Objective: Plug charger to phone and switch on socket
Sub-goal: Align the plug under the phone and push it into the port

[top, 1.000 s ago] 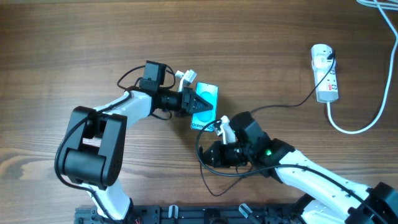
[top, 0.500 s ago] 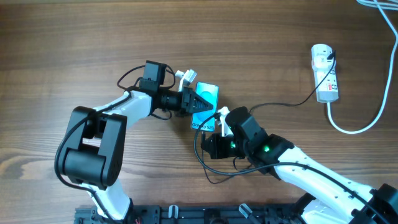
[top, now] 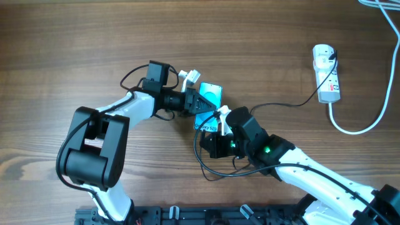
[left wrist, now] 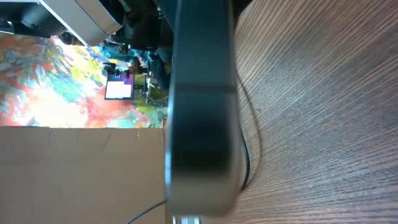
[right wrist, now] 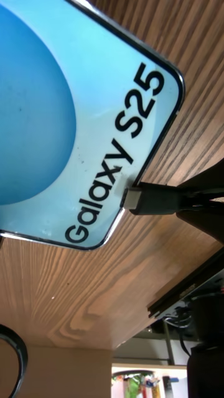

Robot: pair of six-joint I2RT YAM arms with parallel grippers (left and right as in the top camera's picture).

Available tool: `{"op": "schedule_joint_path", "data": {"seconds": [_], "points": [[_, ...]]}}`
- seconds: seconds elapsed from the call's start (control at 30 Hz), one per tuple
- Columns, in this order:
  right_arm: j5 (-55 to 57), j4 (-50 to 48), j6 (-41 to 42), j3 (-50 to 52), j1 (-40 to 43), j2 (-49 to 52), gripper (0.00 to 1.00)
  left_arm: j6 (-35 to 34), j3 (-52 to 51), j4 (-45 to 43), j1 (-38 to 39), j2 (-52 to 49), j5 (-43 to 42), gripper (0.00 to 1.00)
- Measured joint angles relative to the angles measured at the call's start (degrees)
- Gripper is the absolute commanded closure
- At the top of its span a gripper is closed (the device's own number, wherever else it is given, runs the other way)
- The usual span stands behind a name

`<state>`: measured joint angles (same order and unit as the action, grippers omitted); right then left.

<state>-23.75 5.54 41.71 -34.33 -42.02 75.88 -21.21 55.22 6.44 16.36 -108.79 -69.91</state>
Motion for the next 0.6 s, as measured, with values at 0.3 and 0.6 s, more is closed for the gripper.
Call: {"op": "schedule_joint_path", "data": {"seconds": [0.3,0.6], "points": [[-2.62,1.11,0.22,-0.02,0.00,0.00,0.95,0.17,0.00,-0.33,0.52,0.00,-0.07,0.93],[-6.23,1.75,0.48,-0.02,0.07,0.00,0.96,0.17,0.00,-0.33,0.52,0.00,-0.07,0.94]]}}
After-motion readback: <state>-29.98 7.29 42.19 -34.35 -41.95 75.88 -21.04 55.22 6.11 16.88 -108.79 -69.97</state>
